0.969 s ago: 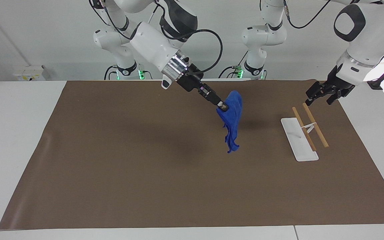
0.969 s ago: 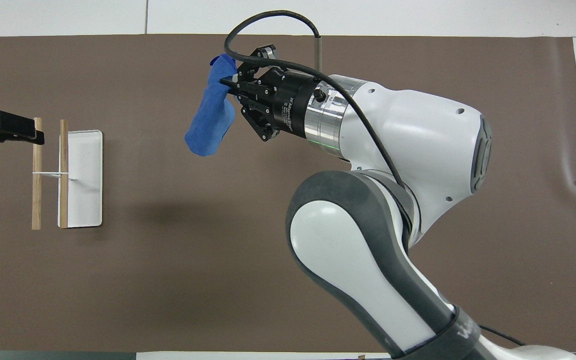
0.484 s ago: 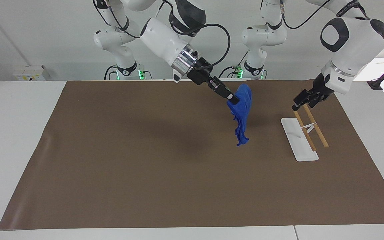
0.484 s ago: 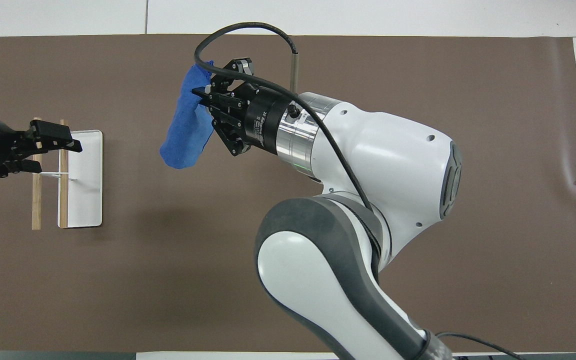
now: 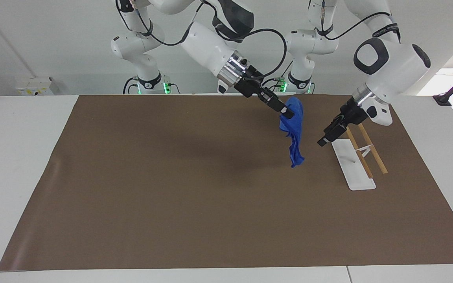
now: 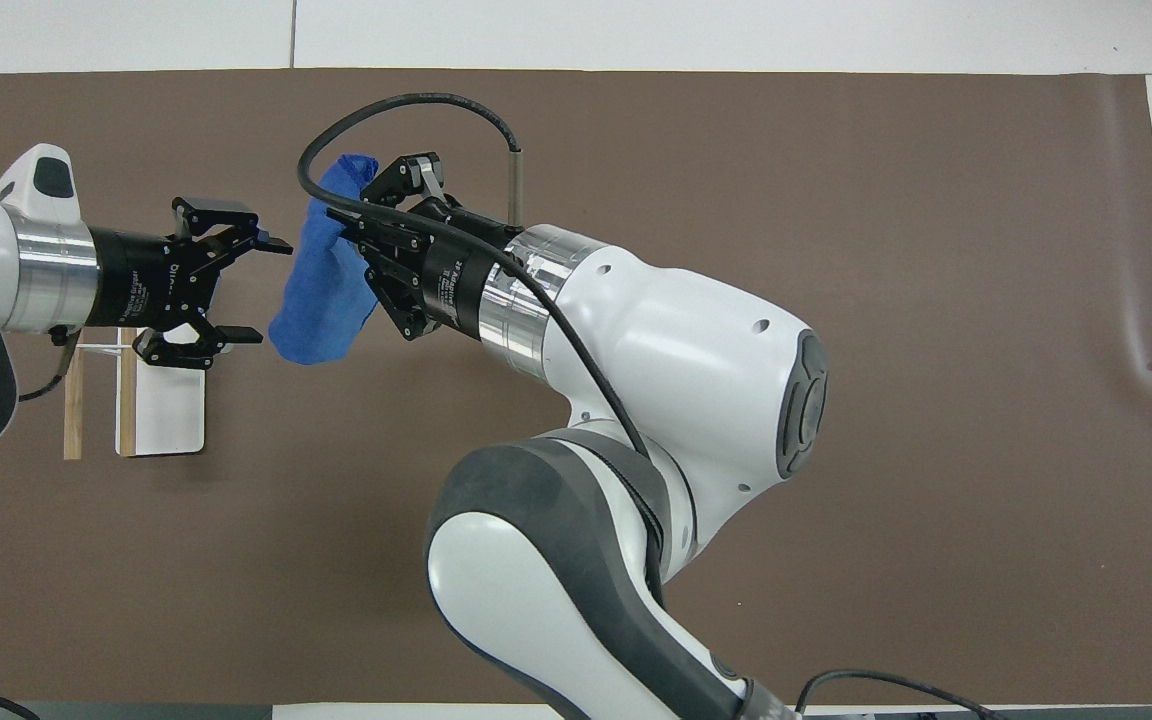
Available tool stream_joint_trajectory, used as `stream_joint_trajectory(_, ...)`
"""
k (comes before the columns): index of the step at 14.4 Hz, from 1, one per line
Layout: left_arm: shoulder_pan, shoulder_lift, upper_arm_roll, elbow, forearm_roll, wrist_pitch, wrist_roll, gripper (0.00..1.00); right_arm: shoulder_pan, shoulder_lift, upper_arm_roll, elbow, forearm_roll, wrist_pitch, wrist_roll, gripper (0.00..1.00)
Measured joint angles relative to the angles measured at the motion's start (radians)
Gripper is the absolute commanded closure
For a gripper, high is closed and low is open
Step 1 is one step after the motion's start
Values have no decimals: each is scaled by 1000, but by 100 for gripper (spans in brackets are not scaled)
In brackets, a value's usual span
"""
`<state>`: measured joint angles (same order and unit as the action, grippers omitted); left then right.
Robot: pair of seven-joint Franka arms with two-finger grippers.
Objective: Right arm passes towel to left arm to hang
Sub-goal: 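Hold the towel up while the left gripper reaches to grasp it, then close the left gripper on the towel while the right gripper releases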
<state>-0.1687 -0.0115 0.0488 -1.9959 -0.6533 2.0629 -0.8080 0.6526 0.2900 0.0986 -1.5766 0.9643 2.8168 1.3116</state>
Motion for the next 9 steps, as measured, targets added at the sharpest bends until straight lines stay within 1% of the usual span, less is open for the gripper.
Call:
stream_joint_trajectory(5, -51, 0, -1, -133, -302, 138, -39, 0, 2, 12, 0, 22, 0, 0, 0, 100)
stream_joint_trajectory(9, -52, -2, -1, -151, -518, 217, -42, 0, 4, 12, 0, 23, 0, 0, 0, 100)
